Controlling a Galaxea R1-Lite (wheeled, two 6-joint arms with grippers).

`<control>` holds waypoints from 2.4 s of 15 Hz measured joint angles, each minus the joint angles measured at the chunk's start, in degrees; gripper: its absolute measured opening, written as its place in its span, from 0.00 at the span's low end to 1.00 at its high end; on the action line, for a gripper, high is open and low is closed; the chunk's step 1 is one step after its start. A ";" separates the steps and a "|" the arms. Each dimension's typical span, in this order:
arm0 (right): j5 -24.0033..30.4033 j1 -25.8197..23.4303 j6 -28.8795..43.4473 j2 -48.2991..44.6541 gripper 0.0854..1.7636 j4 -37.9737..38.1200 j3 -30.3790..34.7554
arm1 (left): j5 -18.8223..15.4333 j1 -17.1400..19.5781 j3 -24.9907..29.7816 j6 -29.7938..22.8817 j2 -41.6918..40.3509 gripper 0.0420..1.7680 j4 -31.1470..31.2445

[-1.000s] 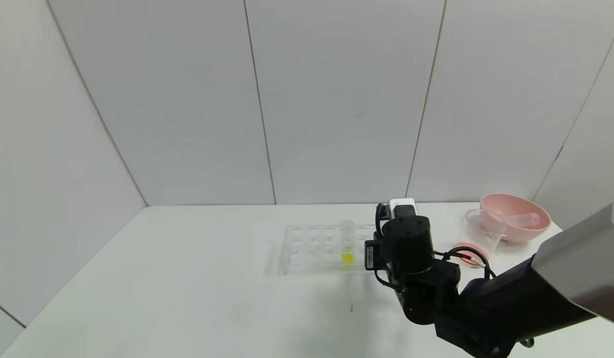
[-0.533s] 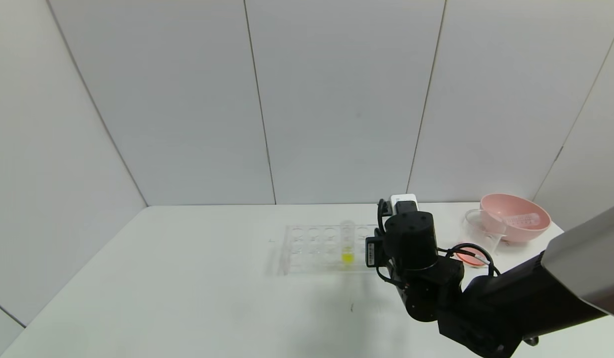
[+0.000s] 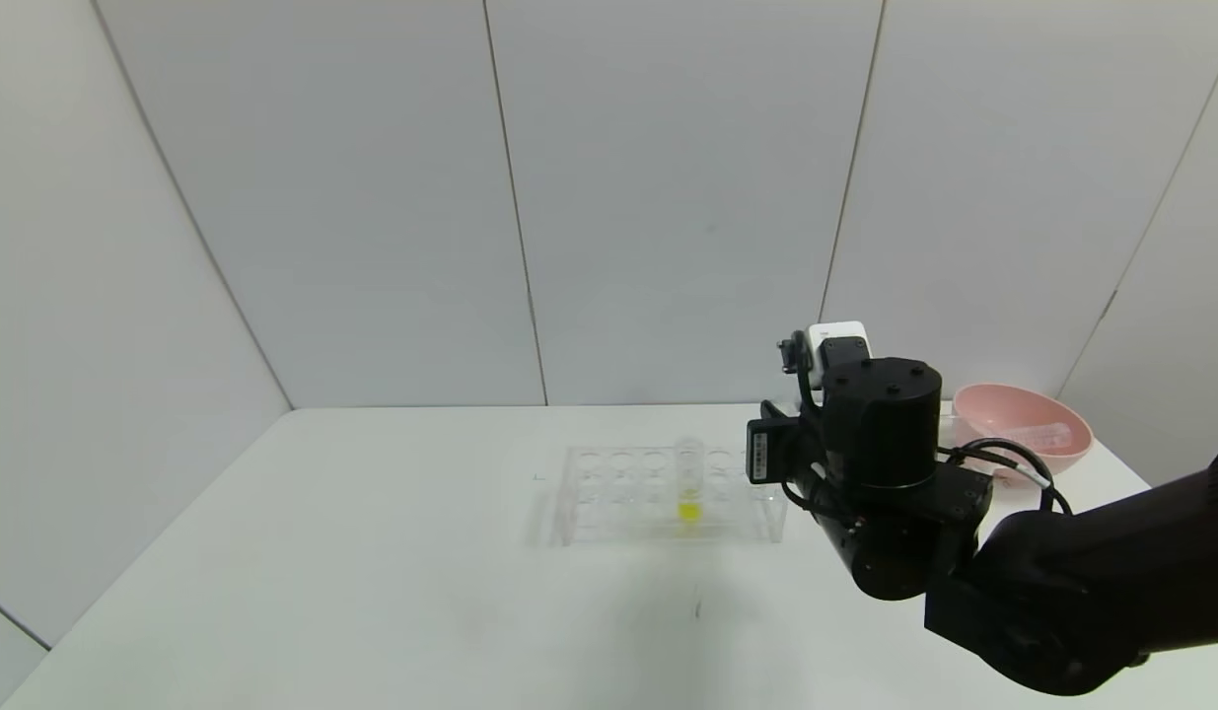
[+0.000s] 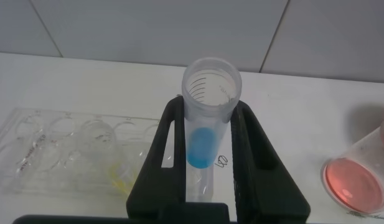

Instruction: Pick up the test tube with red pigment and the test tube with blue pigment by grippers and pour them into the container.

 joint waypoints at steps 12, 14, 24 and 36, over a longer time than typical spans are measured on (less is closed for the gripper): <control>2.79 0.00 0.00 -2.79 0.24 0.22 1.28 | 0.00 0.00 0.00 -0.02 0.00 1.00 -0.02; 6.99 -0.93 -0.56 -5.11 0.24 1.37 3.23 | 0.00 0.00 0.00 -0.02 0.00 1.00 0.00; 56.67 -34.47 -12.80 -30.16 0.24 31.50 7.91 | 0.00 0.00 0.00 0.00 0.00 1.00 0.02; 70.64 -64.49 -49.96 -22.77 0.24 49.94 -8.12 | 0.00 0.00 0.00 0.02 0.00 1.00 -0.02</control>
